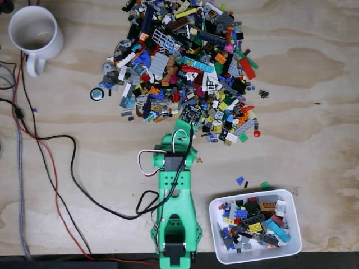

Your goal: Find the closest Lego and put it in the bin.

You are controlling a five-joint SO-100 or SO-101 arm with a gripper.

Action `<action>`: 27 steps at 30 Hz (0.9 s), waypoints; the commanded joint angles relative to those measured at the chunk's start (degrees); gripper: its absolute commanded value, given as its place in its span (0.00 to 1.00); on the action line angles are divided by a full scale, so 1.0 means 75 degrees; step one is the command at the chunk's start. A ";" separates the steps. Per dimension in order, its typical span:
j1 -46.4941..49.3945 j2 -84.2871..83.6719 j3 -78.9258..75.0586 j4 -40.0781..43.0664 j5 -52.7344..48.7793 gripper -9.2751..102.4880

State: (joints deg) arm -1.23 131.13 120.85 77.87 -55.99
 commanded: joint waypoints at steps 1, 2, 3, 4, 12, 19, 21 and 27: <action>0.0141 0.0176 0.0176 -0.0586 0.0785 0.23; 0.0117 0.0176 0.0176 -0.0562 0.0773 0.23; 0.0105 0.0176 0.0176 -0.0562 0.0773 0.23; 0.0105 0.0176 0.0176 -0.0562 0.0773 0.23; 0.0082 0.0129 0.0234 -0.0609 0.0891 0.23; -0.0129 -0.0469 0.0258 -0.1266 0.3117 0.23; -0.0176 -0.1043 0.0258 -0.1687 0.4172 0.25; 0.0023 -0.2637 -0.0199 -0.2555 0.6000 0.25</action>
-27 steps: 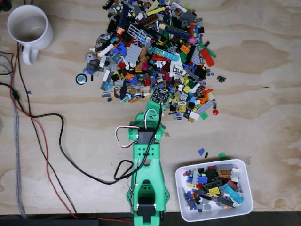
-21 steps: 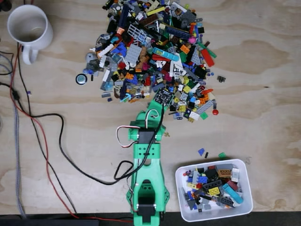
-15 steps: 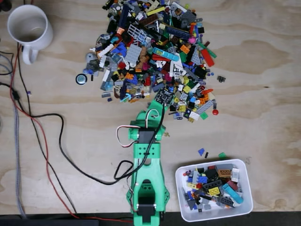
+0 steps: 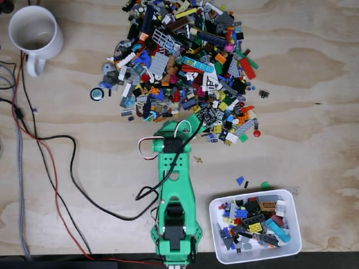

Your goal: Find the closest Lego and put it in the bin.

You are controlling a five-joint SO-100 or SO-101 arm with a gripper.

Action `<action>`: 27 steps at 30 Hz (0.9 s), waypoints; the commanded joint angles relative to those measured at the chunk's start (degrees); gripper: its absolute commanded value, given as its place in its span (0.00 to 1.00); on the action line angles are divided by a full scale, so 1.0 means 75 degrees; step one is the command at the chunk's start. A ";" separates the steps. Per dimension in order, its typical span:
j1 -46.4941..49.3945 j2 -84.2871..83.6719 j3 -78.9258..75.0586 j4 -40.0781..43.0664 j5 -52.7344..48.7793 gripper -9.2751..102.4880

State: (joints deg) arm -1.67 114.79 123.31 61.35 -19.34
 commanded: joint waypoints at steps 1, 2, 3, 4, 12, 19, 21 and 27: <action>0.0129 -0.0645 -0.0633 -0.0410 0.1312 0.25; 0.0188 -0.0879 -0.0797 -0.0434 0.1465 0.25; 0.0305 -0.1078 -0.0926 -0.0480 0.1641 0.25; 0.0398 -0.1301 -0.1043 -0.0586 0.1770 0.25; 0.0563 -0.2648 -0.1500 -0.1102 0.2262 0.24; 0.0656 -0.3141 -0.1559 -0.1547 0.2379 0.23; 0.0703 -0.3270 -0.1594 -0.1699 0.2355 0.23; 0.0809 -0.3539 -0.1652 -0.1875 0.2332 0.20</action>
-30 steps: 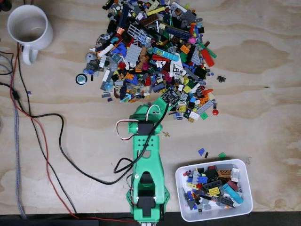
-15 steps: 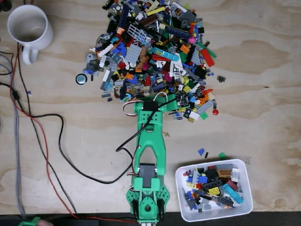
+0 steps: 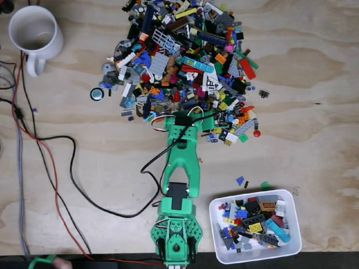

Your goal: Find the closest Lego and put it in the bin.

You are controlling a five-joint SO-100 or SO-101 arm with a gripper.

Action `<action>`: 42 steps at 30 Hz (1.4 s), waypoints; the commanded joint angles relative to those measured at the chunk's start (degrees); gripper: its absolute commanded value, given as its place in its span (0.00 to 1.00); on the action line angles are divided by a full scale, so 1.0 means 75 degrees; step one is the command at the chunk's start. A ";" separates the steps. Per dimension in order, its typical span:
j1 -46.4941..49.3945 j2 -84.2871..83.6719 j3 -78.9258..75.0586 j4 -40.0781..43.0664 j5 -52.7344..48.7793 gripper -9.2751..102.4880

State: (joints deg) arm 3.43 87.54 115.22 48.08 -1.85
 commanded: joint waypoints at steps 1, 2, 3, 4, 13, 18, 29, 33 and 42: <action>0.0152 0.0059 -0.0574 -0.0129 0.0000 0.19; 0.0164 0.0023 -0.0574 -0.0176 -0.0012 0.18; 0.0164 -0.0012 -0.0574 -0.0188 -0.0047 0.17; 0.0164 -0.0023 -0.0563 -0.0211 -0.0047 0.16; 0.0223 -0.0082 -0.0586 -0.0164 -0.0352 0.11; 0.0129 0.0047 -0.1148 0.0621 -0.0668 0.10; 0.2426 0.2742 -0.2637 0.4148 -0.2930 0.11; 0.4570 0.3621 -0.2109 0.4336 -0.4242 0.12; 0.8086 0.4617 -0.0914 0.3656 -0.6457 0.12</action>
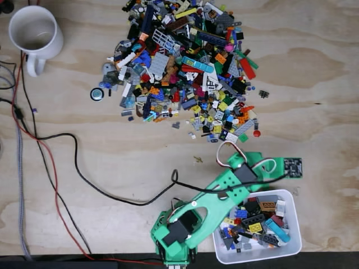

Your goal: Find the closest Lego and put it in the bin.

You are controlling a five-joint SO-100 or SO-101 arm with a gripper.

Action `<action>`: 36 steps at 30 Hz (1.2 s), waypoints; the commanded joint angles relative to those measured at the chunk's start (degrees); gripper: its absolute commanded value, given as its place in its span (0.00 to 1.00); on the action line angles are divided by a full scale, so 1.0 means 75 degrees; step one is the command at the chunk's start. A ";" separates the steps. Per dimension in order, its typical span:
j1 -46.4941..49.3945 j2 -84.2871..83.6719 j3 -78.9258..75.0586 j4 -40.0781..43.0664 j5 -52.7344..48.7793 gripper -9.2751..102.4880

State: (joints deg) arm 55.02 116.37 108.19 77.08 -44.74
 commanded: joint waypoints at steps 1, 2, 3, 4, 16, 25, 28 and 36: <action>0.1477 0.0879 0.0141 -0.0281 -0.0914 0.12; 0.1734 0.0973 0.0270 -0.0340 -0.1102 0.12; 0.1992 0.1043 0.0387 -0.0410 -0.1277 0.12; 0.2238 0.1137 0.0527 -0.0492 -0.1418 0.12; 0.3539 0.1957 0.2063 -0.1348 -0.2812 0.20; 0.1898 0.3211 0.2238 -0.1828 -0.3469 0.24; 0.0398 0.3738 0.2473 -0.1816 -0.3691 0.24; -0.2988 0.3961 0.3129 -0.1348 -0.3363 0.25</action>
State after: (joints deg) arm 42.80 143.61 131.13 67.41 -71.37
